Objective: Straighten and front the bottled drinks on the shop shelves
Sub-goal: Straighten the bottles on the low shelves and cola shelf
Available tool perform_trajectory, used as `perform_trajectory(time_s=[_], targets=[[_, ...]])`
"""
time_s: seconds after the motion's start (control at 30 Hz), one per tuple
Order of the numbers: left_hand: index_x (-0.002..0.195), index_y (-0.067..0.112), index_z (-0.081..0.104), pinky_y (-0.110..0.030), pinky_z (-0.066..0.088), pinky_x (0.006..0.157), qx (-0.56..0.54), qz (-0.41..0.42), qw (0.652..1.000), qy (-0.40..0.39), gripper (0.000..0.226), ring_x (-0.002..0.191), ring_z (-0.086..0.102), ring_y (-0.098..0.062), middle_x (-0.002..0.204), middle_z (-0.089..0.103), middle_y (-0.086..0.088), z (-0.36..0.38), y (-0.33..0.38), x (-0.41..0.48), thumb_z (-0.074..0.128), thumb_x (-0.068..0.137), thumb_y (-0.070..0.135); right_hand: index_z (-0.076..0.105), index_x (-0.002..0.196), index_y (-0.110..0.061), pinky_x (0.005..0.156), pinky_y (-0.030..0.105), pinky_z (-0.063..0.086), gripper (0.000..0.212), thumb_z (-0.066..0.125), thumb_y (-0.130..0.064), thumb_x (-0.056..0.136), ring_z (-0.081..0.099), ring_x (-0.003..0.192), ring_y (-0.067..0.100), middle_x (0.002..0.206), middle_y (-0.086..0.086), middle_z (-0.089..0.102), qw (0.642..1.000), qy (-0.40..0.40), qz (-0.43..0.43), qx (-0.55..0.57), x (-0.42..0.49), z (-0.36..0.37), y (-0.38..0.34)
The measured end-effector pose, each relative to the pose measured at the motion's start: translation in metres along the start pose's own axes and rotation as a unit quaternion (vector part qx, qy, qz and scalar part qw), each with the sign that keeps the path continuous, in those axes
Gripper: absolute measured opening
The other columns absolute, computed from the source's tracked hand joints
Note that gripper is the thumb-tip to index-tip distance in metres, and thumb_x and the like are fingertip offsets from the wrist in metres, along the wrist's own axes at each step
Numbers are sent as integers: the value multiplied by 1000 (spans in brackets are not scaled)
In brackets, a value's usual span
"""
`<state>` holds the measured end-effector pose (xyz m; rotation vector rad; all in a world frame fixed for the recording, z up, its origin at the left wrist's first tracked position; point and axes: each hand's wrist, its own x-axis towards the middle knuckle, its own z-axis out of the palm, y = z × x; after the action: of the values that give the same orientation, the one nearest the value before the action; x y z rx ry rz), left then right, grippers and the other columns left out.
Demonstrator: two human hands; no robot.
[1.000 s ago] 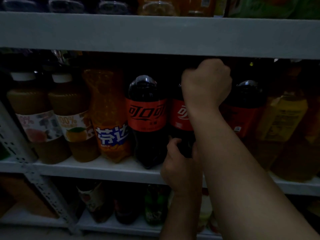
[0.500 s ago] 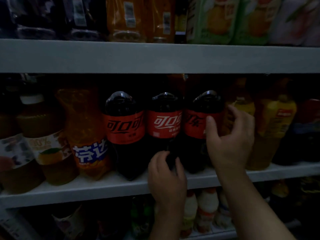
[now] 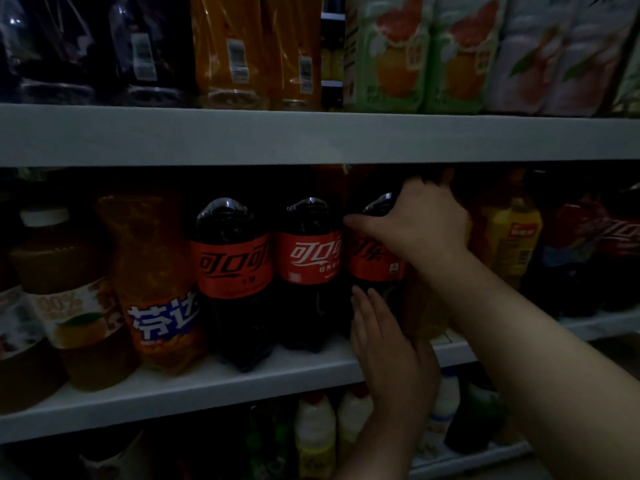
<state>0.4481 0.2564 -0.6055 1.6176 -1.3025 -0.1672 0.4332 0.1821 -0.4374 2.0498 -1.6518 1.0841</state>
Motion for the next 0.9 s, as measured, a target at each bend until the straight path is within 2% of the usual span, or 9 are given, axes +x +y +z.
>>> perform_trajectory(time_s=[0.07,0.13,0.2,0.3,0.4,0.53,0.7,0.8,0.9], targets=[[139,17,-29,-31,-8,116,15,-13,1000,-6,89,142,-21,-11,145,-42,4,5,0,-1,42,87,31,61,94,-19,64,31,43,86,53,-90,45,61,89,28,92,5,66,1000,-14,-15,18,4,-2,3],[144,16,-24,-37,-3,117,52,-18,998,-16,87,144,-18,-14,147,-41,4,8,-1,-2,40,87,33,63,89,-22,76,39,51,78,55,-87,46,62,81,24,85,1,66,997,-53,-31,41,10,-4,6],[152,13,4,-46,10,115,94,-3,995,-24,84,147,-3,-19,158,-18,-1,6,-1,-3,46,83,32,66,89,-25,72,38,54,71,60,-82,47,61,74,19,82,-2,67,991,-102,-39,73,18,-5,10],[139,14,47,-53,35,102,175,42,983,-20,73,140,28,-29,156,25,-4,2,-9,-1,61,71,33,66,101,-31,76,38,55,63,73,-68,50,63,88,14,99,-5,68,967,-185,-66,160,30,-6,22],[130,16,58,-51,42,97,228,98,968,-34,63,137,35,-31,153,33,-3,1,-24,1,60,70,34,57,119,-31,92,38,50,70,81,-53,57,58,106,15,116,-6,62,933,-259,-101,228,39,-11,34],[128,18,61,-52,41,100,264,132,954,-55,60,138,34,-32,152,35,-1,1,-34,1,55,71,36,55,121,-32,86,32,51,69,76,-58,61,58,104,14,115,-5,62,925,-291,-113,219,42,-12,35],[133,9,55,-45,24,113,230,136,962,-58,66,142,23,-34,156,26,-4,11,-33,-1,63,71,27,62,111,-34,64,21,45,71,71,-72,52,55,88,6,102,-11,63,968,-162,-106,161,33,-1,21],[135,4,51,-42,12,113,226,152,959,-80,72,141,28,-30,154,29,-8,15,-32,-1,63,67,24,63,112,-29,77,29,53,72,80,-60,49,59,96,11,106,-7,65,947,-222,-71,222,41,-4,24],[132,5,54,-44,12,113,229,190,950,-90,68,138,36,-24,151,35,-9,15,-35,-1,61,68,24,59,116,-30,71,19,47,67,83,-49,56,57,98,10,107,-10,61,926,-287,-76,232,49,-9,32]])
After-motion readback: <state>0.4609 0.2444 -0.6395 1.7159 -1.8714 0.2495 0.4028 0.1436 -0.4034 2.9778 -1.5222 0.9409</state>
